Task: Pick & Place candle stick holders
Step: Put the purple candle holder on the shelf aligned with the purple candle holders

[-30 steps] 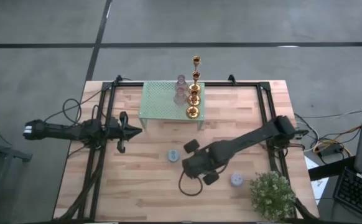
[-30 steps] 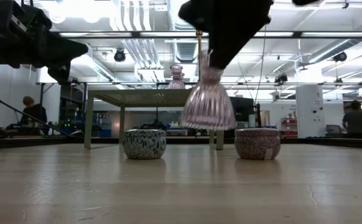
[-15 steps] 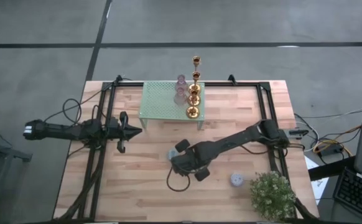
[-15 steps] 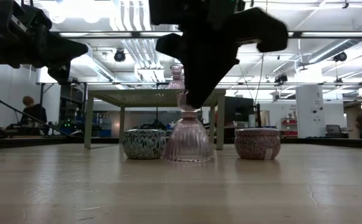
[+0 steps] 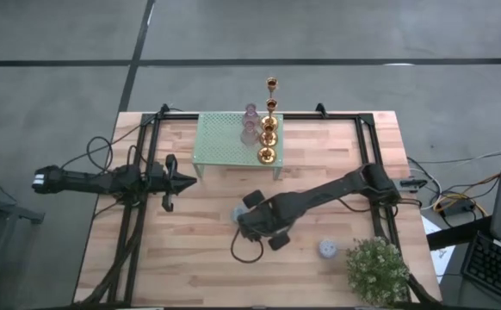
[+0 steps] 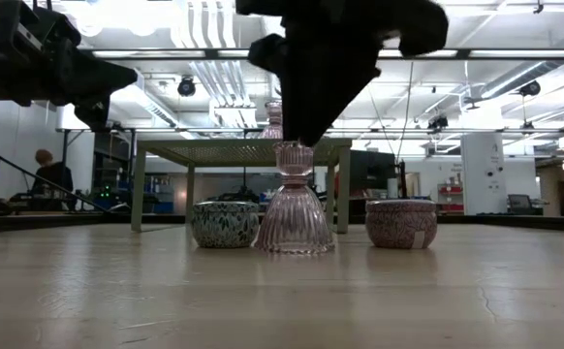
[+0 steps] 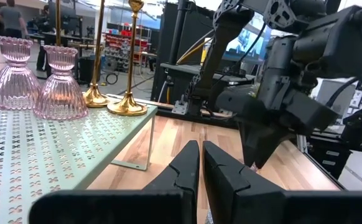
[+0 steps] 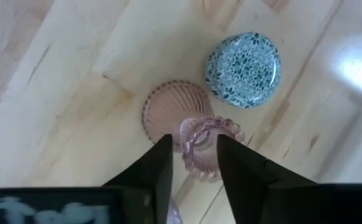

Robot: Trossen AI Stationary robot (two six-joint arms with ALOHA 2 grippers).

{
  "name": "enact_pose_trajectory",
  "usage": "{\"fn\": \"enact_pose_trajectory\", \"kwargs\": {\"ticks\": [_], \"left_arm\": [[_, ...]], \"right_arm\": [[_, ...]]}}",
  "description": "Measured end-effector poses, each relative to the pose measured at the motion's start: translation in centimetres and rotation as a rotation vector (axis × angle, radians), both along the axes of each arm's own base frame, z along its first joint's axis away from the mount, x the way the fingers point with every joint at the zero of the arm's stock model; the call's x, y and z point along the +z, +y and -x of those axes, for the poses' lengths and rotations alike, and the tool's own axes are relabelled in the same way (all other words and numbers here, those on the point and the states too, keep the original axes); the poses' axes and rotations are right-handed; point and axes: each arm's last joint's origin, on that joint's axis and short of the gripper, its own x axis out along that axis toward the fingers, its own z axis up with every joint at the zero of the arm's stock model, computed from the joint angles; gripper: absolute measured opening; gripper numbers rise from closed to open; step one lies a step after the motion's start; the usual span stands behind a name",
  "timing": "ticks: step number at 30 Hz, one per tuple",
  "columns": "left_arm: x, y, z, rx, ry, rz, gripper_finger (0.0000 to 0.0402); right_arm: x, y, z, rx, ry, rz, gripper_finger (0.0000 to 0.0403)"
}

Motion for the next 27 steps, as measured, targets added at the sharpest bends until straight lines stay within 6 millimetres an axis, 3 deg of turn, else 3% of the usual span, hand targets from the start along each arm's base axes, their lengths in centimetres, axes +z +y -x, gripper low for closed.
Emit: {"fn": "enact_pose_trajectory", "kwargs": {"ticks": [4, 8, 12, 17, 21, 27], "left_arm": [[0.0, 0.0, 0.0, 0.000, 0.000, 0.000, 0.0023], [0.2, 0.1, 0.0, 0.030, -0.025, 0.003, 0.0023], [0.9, 0.1, 0.1, 0.021, -0.122, 0.253, 0.0023], [2.3, 0.3, 0.2, 0.051, -0.221, 0.344, 0.0023], [2.8, 0.5, 0.3, 0.103, -0.266, 0.400, 0.0023], [4.0, 0.1, 0.0, 0.033, -0.306, 0.392, 0.0033]], "right_arm": [[1.5, -0.2, 0.9, -0.037, 0.003, -0.007, 0.0146], [4.6, -0.1, 2.8, -0.076, -0.033, -0.050, 0.0160], [7.6, 0.2, 5.1, -0.095, -0.083, -0.178, 0.0158], [10.5, 0.3, 8.5, -0.124, -0.202, -0.259, 0.0144], [11.3, 0.1, 11.4, -0.133, -0.312, -0.337, 0.0134], [10.3, -0.7, 15.2, -0.129, -0.460, -0.439, 0.0124]]}}
